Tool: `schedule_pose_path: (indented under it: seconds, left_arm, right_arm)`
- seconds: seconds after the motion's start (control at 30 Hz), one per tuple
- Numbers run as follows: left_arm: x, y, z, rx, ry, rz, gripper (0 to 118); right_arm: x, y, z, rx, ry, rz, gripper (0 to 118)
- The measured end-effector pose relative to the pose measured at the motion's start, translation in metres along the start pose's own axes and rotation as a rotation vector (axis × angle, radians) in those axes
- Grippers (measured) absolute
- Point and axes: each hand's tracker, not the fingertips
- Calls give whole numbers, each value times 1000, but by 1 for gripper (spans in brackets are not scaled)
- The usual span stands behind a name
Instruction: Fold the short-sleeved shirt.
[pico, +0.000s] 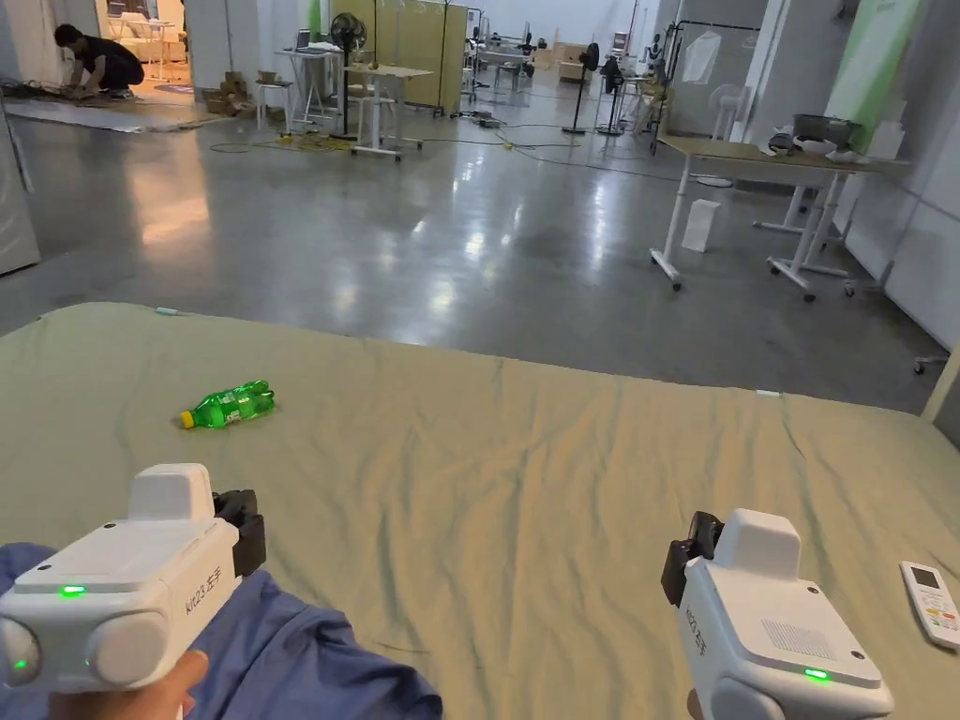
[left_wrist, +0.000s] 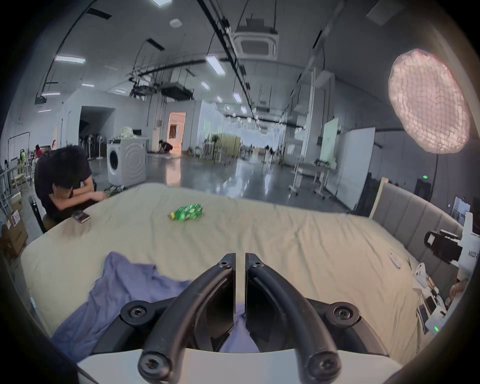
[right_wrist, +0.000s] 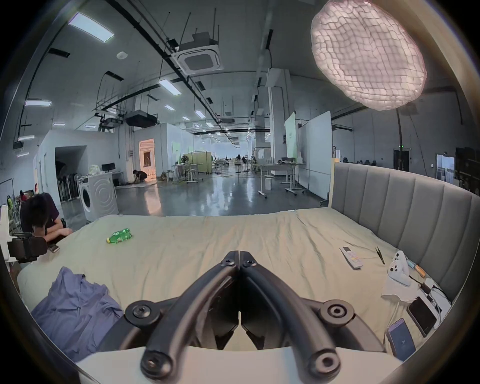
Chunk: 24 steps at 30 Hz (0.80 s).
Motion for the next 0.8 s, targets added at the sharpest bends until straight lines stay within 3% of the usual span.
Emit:
schedule_pose_path:
  seconds: [0.13,0.37,0.4,0.43,0.5,0.53,0.67,0.8]
  left_arm:
    - [-46,-11,-3,-155,31,71,7]
    - [-121,-50,-28,-400,100,66,8]
    - [-127,-56,-31,-411,120,53,15]
    - [-134,-63,-35,-442,136,39,31]
    - [-145,-74,-41,-476,161,48,80]
    - [-150,-80,-44,-498,162,72,89]
    - [-157,-95,-53,-562,120,139,103]
    - [-147,-115,-66,-646,141,51,101]
  right_arm:
    - [-7,-10,-4,-31,18,3,0]
    - [-17,-18,1,-70,37,18,0]
    - [-17,-24,-2,-75,41,22,0]
    - [-16,-30,-7,-79,43,25,0]
    - [-17,-34,-8,-87,45,30,0]
    - [-18,-35,-9,-92,46,33,0]
    - [-17,-42,-11,-106,45,41,0]
    - [-17,-43,-10,-121,45,46,0]
